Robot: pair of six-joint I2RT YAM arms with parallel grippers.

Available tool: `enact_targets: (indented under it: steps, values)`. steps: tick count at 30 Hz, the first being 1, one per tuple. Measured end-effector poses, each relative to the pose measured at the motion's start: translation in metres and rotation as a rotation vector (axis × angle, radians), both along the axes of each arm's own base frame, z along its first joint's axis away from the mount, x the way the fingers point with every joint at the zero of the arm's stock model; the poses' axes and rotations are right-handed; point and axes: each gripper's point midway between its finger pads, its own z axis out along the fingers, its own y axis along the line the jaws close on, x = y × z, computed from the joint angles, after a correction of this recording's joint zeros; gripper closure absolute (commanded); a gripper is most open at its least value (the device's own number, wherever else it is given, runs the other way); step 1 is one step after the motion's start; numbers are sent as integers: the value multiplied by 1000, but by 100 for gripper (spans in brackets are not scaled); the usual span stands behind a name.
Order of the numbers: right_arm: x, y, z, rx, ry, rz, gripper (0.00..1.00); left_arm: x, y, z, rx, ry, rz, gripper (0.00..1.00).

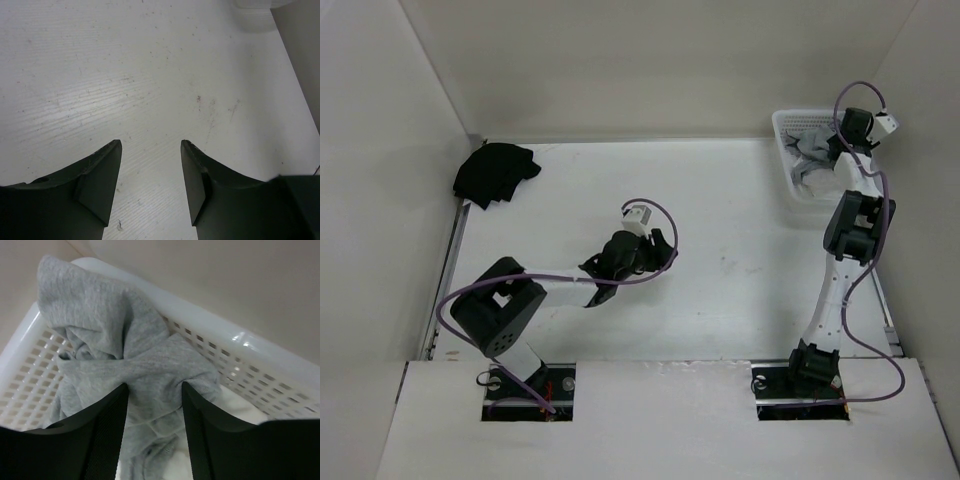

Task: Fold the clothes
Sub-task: Grab the tank top from the pile, then move the tank top to the center of the board

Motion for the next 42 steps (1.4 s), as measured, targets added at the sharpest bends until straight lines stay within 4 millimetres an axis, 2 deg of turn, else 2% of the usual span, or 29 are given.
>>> enact_targets:
  steps: [1,3,4,6,9,10,12,14,15,17,18,19,21,23,25,26,28,29,31,32,33,35,37,39,40,41,42]
  values:
    - [5,1,-2,8,-5,-2,76,1,1,0,-2,0,2,51]
    - [9,1,-4,25,-17,-11,94,2,2,0,-4,2,5,51]
    - [9,2,-5,35,-22,-14,99,3,3,0,-5,3,7,51]
    - [9,3,-10,50,-34,-22,100,6,5,0,-6,5,14,51]
    - [-11,15,-17,68,-66,-15,100,8,7,0,-8,7,22,51]
    - [-23,21,-15,69,-65,-11,100,8,7,0,-9,7,21,51]
    - [-35,31,4,63,-99,3,100,8,7,0,-12,6,19,51]
    - [-52,54,62,41,-205,45,100,8,6,0,-11,6,18,51]
    - [-58,63,83,32,-248,65,100,7,6,0,-12,6,17,51]
    - [-76,95,158,4,-395,133,100,6,9,1,-12,4,20,51]
    - [-85,109,189,-6,-457,165,100,4,10,1,-12,5,21,51]
    - [-102,133,242,-26,-570,218,100,3,15,3,-16,2,29,51]
    - [-142,182,319,-43,-746,334,100,2,20,11,-30,-9,41,51]
    - [-188,233,375,-39,-884,468,100,5,30,25,-57,-30,70,51]
    - [-235,279,415,-21,-996,611,99,11,44,46,-103,-64,118,51]
    - [-248,290,424,-15,-1024,647,99,14,53,56,-123,-74,143,51]
    - [-297,327,437,26,-1086,777,97,19,77,80,-168,-111,210,51]
    - [-311,339,436,46,-1091,823,96,22,94,98,-200,-143,259,50]
    - [-341,360,435,91,-1117,917,95,25,115,117,-231,-177,318,50]
    - [-350,366,429,116,-1114,940,93,25,127,126,-248,-196,349,50]
    - [-362,379,408,174,-1093,990,91,25,135,131,-256,-206,370,49]
    - [-364,394,382,243,-1060,1034,76,26,154,133,-261,-209,419,49]
    - [-341,417,335,327,-971,1056,62,29,166,127,-249,-192,457,49]
    - [-293,447,254,385,-767,1060,53,33,179,112,-220,-154,499,48]
    - [-264,460,194,414,-612,1051,50,34,182,104,-207,-135,511,47]
    - [-250,466,153,430,-509,1037,47,34,186,92,-184,-102,522,47]
    - [-237,463,69,454,-297,984,45,34,186,83,-166,-79,526,47]
